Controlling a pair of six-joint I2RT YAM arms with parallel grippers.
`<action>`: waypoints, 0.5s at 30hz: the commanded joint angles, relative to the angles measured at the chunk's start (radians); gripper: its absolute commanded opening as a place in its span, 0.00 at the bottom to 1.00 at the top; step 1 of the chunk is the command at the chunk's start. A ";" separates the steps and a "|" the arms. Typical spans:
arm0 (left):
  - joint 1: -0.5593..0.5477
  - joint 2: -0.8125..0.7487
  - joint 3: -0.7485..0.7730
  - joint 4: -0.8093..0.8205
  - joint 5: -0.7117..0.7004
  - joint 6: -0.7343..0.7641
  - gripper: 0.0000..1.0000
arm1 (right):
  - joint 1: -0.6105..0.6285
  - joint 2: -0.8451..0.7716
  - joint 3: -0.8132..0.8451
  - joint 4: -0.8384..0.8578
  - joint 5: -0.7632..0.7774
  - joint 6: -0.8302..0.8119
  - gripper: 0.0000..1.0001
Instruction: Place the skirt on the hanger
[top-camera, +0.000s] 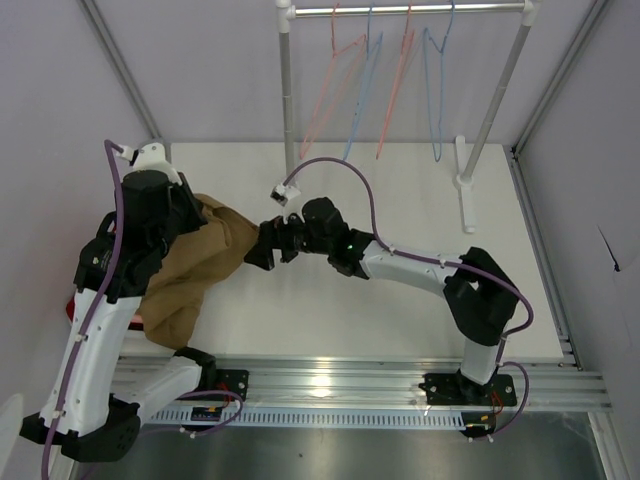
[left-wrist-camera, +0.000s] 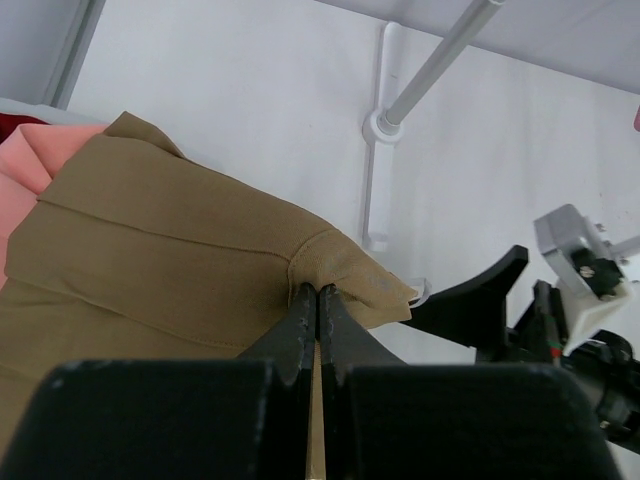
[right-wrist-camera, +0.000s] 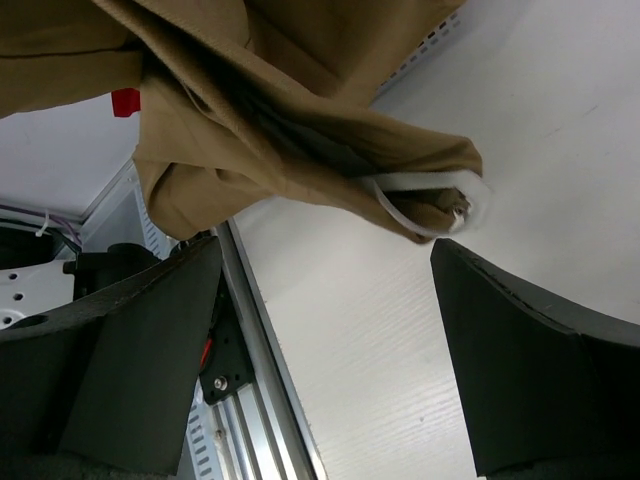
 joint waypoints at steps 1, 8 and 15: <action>-0.011 -0.018 0.063 0.043 0.047 0.017 0.00 | 0.012 0.037 0.067 0.095 0.007 0.012 0.92; -0.011 -0.004 0.112 0.014 0.084 0.021 0.00 | 0.016 0.069 0.075 0.164 0.067 0.042 0.86; -0.013 0.017 0.174 -0.018 0.138 0.030 0.00 | 0.022 0.039 0.046 0.222 0.142 0.065 0.35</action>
